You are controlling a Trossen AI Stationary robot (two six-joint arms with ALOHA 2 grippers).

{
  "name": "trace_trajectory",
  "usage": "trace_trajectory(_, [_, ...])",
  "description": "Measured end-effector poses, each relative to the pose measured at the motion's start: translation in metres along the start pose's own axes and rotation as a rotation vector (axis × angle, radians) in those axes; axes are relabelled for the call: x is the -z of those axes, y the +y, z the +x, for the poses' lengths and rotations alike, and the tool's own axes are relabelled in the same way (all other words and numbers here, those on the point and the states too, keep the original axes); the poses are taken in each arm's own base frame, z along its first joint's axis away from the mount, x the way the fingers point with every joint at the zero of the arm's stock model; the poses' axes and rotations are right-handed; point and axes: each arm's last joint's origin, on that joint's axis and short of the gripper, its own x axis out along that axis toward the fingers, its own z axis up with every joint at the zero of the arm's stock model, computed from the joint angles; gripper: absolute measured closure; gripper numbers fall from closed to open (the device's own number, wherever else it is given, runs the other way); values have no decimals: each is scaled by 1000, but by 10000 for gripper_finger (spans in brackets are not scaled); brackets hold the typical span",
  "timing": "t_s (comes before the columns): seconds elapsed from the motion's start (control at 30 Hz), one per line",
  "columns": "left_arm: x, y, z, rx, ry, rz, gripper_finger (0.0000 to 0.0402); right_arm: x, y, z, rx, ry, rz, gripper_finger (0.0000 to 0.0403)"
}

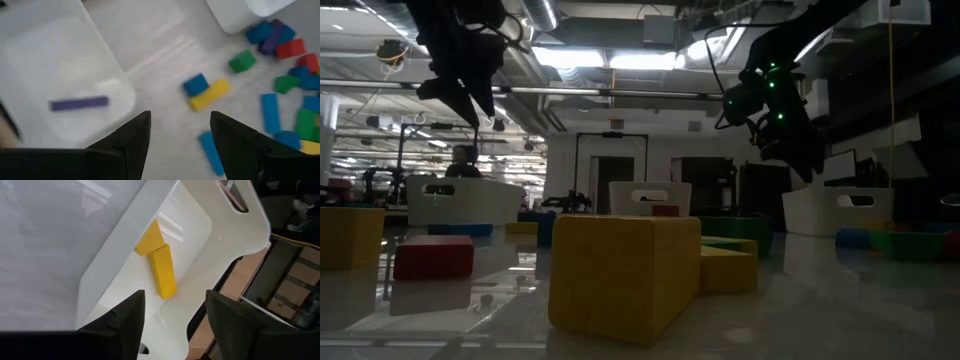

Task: Sort blocks
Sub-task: Put the blue block into the top center white bin

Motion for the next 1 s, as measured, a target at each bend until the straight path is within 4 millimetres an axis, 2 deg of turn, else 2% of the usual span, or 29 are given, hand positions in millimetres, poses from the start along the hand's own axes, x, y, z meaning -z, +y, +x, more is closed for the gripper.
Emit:
trace_trajectory(0.17, [11, -18, 5, 50, 113, -9, 208, 3, 0, 0, -6, 32, -11, 210])
trace_trajectory(0.43, [31, -53, 20, 38, 277, -9, 208, 3, 0, 0, -14, 32, -11, 219])
trace_trajectory(0.7, [45, -85, 57, -96, 406, 49, 208, 3, 0, 0, -8, 29, -10, 219])
trace_trajectory(1.0, [50, -105, 103, -161, 476, 89, 208, 2, 0, 0, -10, 19, -6, 219])
